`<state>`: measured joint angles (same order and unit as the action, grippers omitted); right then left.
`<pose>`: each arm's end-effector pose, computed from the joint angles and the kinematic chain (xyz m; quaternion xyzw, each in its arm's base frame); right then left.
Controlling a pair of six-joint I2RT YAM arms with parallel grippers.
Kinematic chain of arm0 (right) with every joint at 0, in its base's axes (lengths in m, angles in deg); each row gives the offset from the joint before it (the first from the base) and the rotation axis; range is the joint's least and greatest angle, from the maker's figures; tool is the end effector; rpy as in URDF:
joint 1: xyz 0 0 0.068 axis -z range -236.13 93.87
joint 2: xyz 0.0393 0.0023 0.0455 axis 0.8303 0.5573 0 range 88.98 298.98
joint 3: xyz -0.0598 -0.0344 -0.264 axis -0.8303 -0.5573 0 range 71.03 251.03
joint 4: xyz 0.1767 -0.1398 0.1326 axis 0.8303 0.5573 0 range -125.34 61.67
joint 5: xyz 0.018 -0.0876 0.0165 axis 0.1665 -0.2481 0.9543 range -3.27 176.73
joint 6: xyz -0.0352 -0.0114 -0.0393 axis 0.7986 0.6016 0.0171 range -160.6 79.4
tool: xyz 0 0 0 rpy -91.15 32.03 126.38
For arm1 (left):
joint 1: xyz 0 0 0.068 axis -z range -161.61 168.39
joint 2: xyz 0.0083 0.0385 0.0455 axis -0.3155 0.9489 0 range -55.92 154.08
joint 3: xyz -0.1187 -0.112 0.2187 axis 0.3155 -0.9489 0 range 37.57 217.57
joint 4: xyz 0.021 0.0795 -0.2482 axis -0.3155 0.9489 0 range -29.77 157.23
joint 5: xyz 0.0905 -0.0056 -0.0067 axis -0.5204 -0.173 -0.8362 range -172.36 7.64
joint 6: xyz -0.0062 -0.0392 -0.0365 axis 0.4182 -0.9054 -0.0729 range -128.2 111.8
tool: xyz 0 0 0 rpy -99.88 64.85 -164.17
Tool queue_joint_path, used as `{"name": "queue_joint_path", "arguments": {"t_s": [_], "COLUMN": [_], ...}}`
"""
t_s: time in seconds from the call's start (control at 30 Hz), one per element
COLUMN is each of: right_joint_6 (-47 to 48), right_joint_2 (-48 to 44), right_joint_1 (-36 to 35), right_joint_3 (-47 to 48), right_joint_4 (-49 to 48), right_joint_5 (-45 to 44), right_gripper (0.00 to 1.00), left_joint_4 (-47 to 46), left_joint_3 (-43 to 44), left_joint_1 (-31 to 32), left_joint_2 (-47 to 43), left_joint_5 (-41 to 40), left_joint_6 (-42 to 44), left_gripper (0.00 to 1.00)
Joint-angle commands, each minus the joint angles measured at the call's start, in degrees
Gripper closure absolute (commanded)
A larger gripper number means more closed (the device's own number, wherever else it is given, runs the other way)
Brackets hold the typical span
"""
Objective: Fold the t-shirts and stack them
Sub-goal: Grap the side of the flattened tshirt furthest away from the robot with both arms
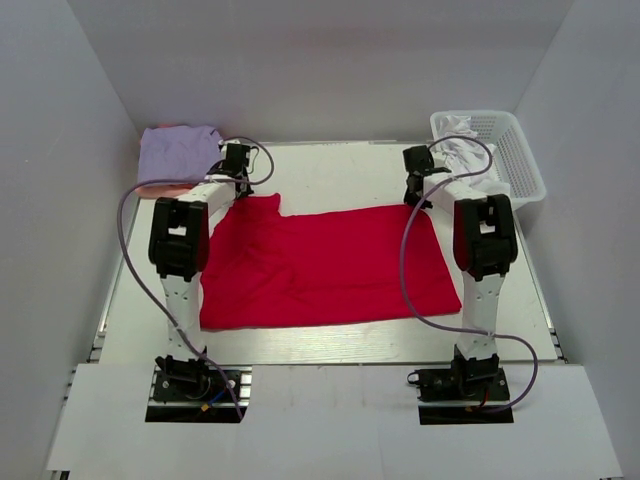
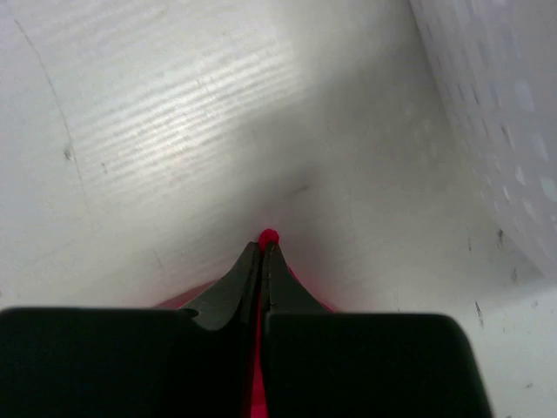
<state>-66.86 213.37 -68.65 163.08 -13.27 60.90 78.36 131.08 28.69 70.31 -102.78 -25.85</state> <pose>0.4622 0.0868 0.1647 0.1788 0.9132 -0.1019 0.3517 0.4769 -0.0740 0.1614 -0.1187 0.9216 0.0824 0.3603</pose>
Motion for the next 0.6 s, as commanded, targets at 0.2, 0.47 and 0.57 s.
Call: {"name": "queue_joint_path", "arguments": {"t_s": [0.2, 0.47, 0.57], "right_joint_6": [0.8, 1.5, 1.0], "right_joint_2": [-15.6, -25.4, -29.1], "right_joint_1": [-0.2, -0.1, -0.1], "right_joint_3": [-14.3, -23.1, -27.3], "right_joint_4": [-7.0, -9.0, -9.6], "right_joint_5": [1.8, 4.2, 4.6], "right_gripper": [1.0, 1.0, 1.0], "left_joint_4": [-4.1, -3.5, -4.2], "left_joint_3": [-15.8, -28.5, -33.7], "left_joint_1": [0.5, 0.5, 0.5], "left_joint_2": [-23.2, -36.0, -42.2], "left_joint_5": [2.6, 3.1, 3.1], "left_joint_6": [1.0, -4.7, -6.9], "left_gripper": [1.0, 1.0, 1.0]}}
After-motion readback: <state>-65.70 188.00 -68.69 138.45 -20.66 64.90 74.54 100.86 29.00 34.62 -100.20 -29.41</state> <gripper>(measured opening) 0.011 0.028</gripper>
